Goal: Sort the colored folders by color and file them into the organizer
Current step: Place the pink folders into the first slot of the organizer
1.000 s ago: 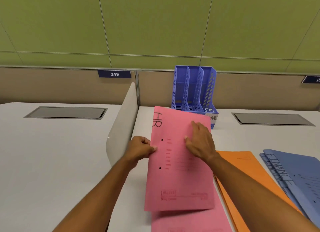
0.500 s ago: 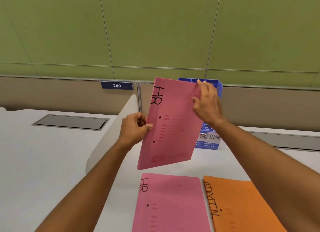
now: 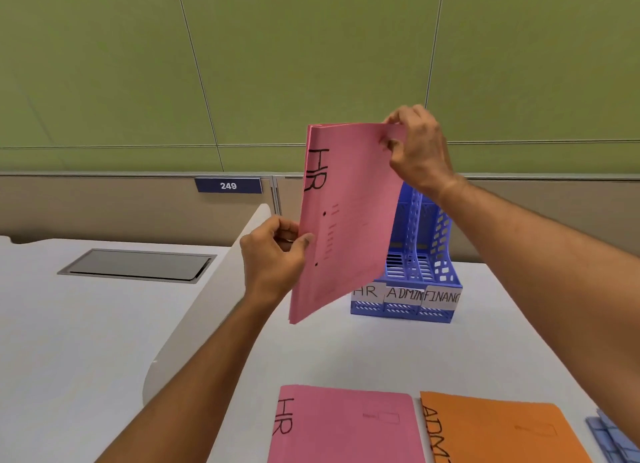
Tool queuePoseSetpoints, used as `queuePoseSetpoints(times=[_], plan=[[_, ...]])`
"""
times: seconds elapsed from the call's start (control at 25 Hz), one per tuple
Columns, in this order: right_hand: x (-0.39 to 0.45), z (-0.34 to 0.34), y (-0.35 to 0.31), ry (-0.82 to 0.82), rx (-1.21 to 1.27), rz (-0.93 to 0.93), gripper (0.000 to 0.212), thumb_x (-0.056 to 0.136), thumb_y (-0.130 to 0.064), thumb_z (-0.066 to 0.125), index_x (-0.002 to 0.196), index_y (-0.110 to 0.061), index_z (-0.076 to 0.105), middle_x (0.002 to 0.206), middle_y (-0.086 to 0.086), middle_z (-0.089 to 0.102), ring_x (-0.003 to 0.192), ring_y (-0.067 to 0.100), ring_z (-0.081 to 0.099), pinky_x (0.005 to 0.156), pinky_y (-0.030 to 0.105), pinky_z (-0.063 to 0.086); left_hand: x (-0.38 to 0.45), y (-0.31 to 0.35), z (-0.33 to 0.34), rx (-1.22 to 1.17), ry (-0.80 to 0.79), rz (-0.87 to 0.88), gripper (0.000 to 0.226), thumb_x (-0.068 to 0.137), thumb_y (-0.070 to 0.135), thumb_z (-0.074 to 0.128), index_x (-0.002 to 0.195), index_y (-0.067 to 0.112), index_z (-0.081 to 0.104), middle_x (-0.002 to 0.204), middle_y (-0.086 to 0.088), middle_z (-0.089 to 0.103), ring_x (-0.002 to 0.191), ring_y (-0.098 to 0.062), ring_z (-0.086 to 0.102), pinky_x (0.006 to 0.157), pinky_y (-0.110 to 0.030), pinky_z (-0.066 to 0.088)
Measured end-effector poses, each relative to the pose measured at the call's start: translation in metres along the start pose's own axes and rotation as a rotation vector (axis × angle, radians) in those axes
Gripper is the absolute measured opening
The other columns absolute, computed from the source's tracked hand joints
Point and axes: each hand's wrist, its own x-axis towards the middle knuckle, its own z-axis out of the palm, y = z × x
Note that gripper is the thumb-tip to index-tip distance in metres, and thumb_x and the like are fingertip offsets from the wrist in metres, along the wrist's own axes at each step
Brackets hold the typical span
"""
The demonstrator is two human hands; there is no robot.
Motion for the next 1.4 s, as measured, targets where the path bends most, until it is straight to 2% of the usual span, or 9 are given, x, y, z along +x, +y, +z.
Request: queuePoseSetpoints(times=[0.12, 0.24, 0.4, 0.56, 0.72, 1.04, 1.2, 1.4], plan=[[0.027, 0.003, 0.005, 0.025, 0.003, -0.024, 0.02, 0.078, -0.01, 0.055, 0.097, -0.008, 0.061, 0.101, 0.014, 0.06, 0.094, 0.03, 0.054, 0.077, 0.039, 0.044, 0.009, 0.005, 0.015, -0.017, -0.025, 0.083, 0.02, 0.076, 0.023, 0.079, 0.087, 0.012, 0.067, 0.082, 0.002, 0.069, 0.065, -0.007, 0.063, 0.063, -0.015, 0.054], [0.052, 0.005, 0.012, 0.019, -0.034, -0.057, 0.023, 0.077, -0.011, 0.053, 0.098, -0.007, 0.06, 0.102, 0.015, 0.06, 0.093, 0.029, 0.054, 0.076, 0.038, 0.043, 0.022, 0.005, 0.033, -0.035, -0.012, 0.12, 0.02, 0.075, 0.023, 0.08, 0.087, 0.012, 0.068, 0.078, 0.008, 0.065, 0.066, -0.004, 0.063, 0.062, -0.012, 0.054], [0.073, 0.015, 0.026, -0.018, -0.102, -0.075, 0.028, 0.075, -0.007, 0.051, 0.102, -0.007, 0.06, 0.106, 0.016, 0.059, 0.097, 0.031, 0.054, 0.079, 0.042, 0.046, 0.039, -0.004, 0.071, -0.06, -0.017, 0.11, 0.018, 0.076, 0.022, 0.079, 0.085, 0.013, 0.067, 0.075, 0.008, 0.065, 0.064, 0.002, 0.062, 0.063, -0.013, 0.055], [0.086, 0.026, 0.041, -0.03, -0.145, -0.065, 0.027, 0.079, -0.007, 0.054, 0.105, -0.007, 0.06, 0.111, 0.016, 0.058, 0.1, 0.029, 0.054, 0.078, 0.038, 0.046, 0.05, -0.009, 0.102, -0.108, -0.051, 0.061, 0.019, 0.078, 0.02, 0.078, 0.087, 0.01, 0.065, 0.078, 0.006, 0.064, 0.063, 0.003, 0.059, 0.063, -0.004, 0.05], [0.09, 0.039, 0.053, -0.032, -0.165, -0.078, 0.026, 0.081, -0.006, 0.055, 0.106, -0.007, 0.06, 0.113, 0.017, 0.057, 0.102, 0.029, 0.053, 0.078, 0.037, 0.044, 0.056, -0.018, 0.121, -0.106, -0.071, 0.031, 0.018, 0.079, 0.019, 0.078, 0.087, 0.014, 0.063, 0.079, 0.007, 0.063, 0.064, 0.004, 0.058, 0.063, 0.0, 0.047], [0.084, 0.055, 0.063, -0.082, -0.187, -0.13, 0.025, 0.083, -0.003, 0.059, 0.107, -0.009, 0.06, 0.113, 0.016, 0.055, 0.103, 0.03, 0.052, 0.072, 0.028, 0.039, 0.05, -0.034, 0.14, -0.127, -0.111, -0.083, 0.017, 0.081, 0.023, 0.076, 0.088, 0.017, 0.061, 0.083, 0.005, 0.065, 0.072, -0.006, 0.063, 0.072, -0.019, 0.056], [0.083, 0.052, 0.064, -0.096, -0.209, -0.129, 0.025, 0.085, -0.004, 0.059, 0.11, -0.01, 0.059, 0.115, 0.016, 0.054, 0.106, 0.029, 0.051, 0.077, 0.033, 0.044, 0.049, -0.034, 0.143, -0.126, -0.139, -0.084, 0.018, 0.081, 0.024, 0.075, 0.09, 0.019, 0.06, 0.085, 0.006, 0.065, 0.071, -0.004, 0.062, 0.071, -0.015, 0.054], [0.081, 0.05, 0.065, -0.104, -0.212, -0.13, 0.026, 0.086, -0.005, 0.061, 0.112, -0.01, 0.059, 0.115, 0.016, 0.054, 0.107, 0.028, 0.051, 0.077, 0.027, 0.04, 0.045, -0.032, 0.145, -0.122, -0.147, -0.082, 0.019, 0.081, 0.024, 0.075, 0.09, 0.019, 0.06, 0.085, 0.006, 0.065, 0.07, -0.004, 0.062, 0.073, -0.017, 0.055]])
